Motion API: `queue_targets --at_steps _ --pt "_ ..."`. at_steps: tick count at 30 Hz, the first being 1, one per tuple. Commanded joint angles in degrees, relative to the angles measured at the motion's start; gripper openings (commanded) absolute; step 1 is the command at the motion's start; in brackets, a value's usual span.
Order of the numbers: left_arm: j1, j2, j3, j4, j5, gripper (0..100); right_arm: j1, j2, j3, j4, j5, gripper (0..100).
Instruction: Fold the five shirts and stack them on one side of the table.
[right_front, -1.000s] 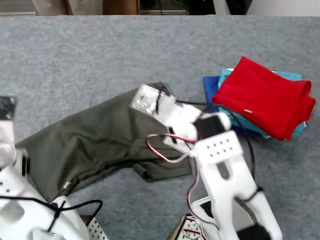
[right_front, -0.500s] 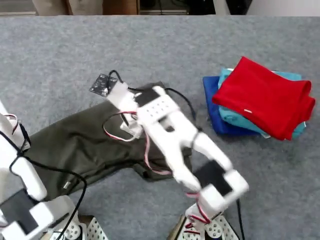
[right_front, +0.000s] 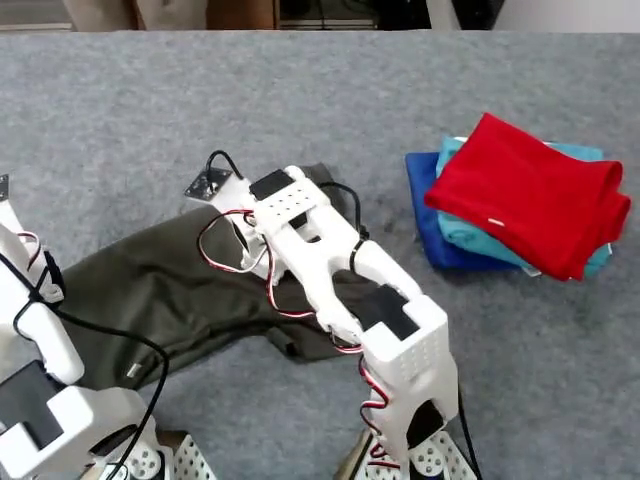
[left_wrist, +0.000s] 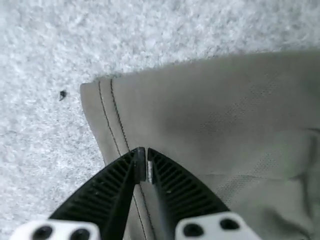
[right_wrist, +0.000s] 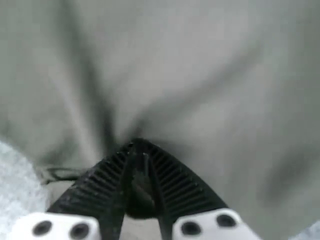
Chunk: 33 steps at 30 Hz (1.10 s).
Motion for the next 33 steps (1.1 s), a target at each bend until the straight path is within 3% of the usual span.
queue_targets --at_steps 1,20,25,33 --pt "0.44 0.13 -1.14 -0.62 -0.62 2 -0.22 -2.07 -2.33 2.99 -0.18 0.4" --pt "0.44 8.22 -5.8 -0.18 -0.53 2 -3.56 -28.79 35.47 -5.89 10.99 0.4" --pt "0.53 8.4 -6.68 0.0 -0.53 2 -0.92 -29.32 31.78 -6.59 10.99 0.4" --pt "0.53 8.4 -7.47 0.0 -0.53 2 6.99 -25.71 13.85 -9.05 13.19 0.5"
